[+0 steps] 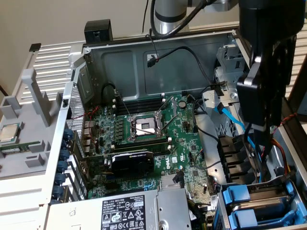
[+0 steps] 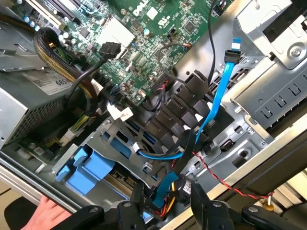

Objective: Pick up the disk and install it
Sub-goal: 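Insert the first disk wire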

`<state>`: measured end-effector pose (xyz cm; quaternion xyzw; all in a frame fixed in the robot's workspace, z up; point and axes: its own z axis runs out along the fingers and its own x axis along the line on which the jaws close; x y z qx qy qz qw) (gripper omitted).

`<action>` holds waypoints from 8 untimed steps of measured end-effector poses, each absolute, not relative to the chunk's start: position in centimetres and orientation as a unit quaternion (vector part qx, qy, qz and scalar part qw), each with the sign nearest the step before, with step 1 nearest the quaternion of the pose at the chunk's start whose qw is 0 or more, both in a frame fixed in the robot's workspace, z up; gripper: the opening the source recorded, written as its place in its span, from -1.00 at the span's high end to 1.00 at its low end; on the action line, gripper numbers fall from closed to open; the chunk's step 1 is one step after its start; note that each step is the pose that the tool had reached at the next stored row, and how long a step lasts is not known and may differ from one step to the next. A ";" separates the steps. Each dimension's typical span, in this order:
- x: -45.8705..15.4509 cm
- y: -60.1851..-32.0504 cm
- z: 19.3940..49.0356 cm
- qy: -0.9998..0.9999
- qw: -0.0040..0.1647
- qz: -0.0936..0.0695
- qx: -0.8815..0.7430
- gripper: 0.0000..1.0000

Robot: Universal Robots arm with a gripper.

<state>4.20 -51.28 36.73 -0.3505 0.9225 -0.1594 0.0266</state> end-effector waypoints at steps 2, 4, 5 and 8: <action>4.1 -51.4 37.3 0.922 0.027 -0.160 -0.350 -0.04; 4.1 -51.5 38.0 0.922 0.027 -0.160 -0.350 -0.04; 4.0 -51.6 38.4 0.922 0.027 -0.160 -0.350 -0.04; 3.9 -51.9 39.5 0.923 0.027 -0.160 -0.350 -0.04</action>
